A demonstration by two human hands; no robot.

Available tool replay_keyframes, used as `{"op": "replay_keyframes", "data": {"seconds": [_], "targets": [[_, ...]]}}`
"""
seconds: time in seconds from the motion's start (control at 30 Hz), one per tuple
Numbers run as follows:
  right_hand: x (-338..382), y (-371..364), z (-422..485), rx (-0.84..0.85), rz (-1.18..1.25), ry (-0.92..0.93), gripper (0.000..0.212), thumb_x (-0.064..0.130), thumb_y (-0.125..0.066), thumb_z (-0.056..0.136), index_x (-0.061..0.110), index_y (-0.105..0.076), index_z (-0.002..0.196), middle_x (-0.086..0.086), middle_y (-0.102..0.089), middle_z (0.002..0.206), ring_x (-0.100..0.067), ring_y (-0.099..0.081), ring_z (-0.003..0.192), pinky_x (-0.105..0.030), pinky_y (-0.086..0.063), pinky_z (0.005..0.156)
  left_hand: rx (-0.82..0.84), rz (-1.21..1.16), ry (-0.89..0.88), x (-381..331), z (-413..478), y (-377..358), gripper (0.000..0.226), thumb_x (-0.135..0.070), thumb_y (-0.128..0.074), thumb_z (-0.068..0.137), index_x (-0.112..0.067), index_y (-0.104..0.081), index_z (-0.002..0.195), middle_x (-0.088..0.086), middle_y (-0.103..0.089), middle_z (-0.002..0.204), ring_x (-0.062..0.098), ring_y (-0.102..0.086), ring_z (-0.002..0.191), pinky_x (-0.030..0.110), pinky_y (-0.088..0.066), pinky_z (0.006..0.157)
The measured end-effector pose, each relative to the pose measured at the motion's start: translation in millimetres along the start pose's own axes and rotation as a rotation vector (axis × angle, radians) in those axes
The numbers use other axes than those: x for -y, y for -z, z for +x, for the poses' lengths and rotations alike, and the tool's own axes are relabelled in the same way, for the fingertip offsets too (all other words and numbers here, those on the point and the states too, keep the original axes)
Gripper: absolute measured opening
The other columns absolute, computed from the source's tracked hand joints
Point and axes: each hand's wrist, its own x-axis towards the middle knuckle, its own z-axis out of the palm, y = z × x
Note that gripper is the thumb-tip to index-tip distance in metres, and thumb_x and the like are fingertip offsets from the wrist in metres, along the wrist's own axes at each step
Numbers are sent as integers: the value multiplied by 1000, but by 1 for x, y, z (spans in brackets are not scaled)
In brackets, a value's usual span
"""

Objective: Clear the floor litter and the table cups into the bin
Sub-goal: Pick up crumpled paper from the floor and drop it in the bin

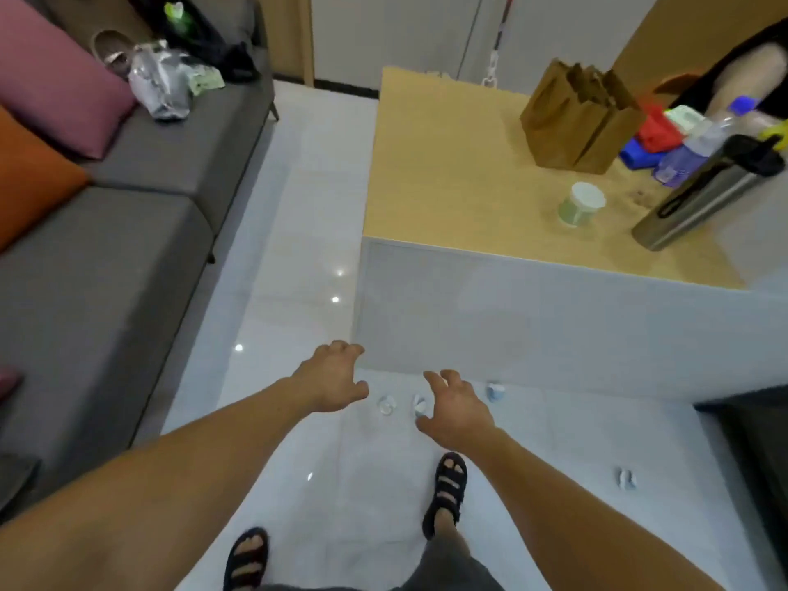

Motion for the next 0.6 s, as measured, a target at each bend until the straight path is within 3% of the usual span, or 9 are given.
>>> {"op": "replay_keyframes", "data": {"seconds": [0.17, 0.33, 0.6], "targets": [[-60, 2, 80, 173, -123, 174, 79, 45, -58, 88, 27, -17, 153, -3, -16, 158, -28, -25, 140, -42, -41, 105, -12, -172, 238, -18, 52, -43, 70, -44, -54, 89, -20, -26, 149, 6, -28, 153, 28, -28, 138, 42, -33, 109], [-103, -28, 158, 308, -175, 154, 81, 45, -60, 87, 27, -16, 153, -4, -18, 157, -29, -27, 138, -41, -39, 104, -7, -298, 369, -11, 96, -109, 69, -44, -53, 90, -20, -25, 149, 6, -26, 153, 27, -25, 139, 41, -31, 110], [-167, -214, 300, 366, -189, 131, 84, 42, -62, 85, 27, -15, 154, -2, -14, 157, -30, -28, 136, -41, -41, 99, 106, -309, 385, 40, 233, -296, 68, -41, -52, 91, -20, -23, 149, 6, -28, 152, 27, -26, 138, 40, -33, 108]]}}
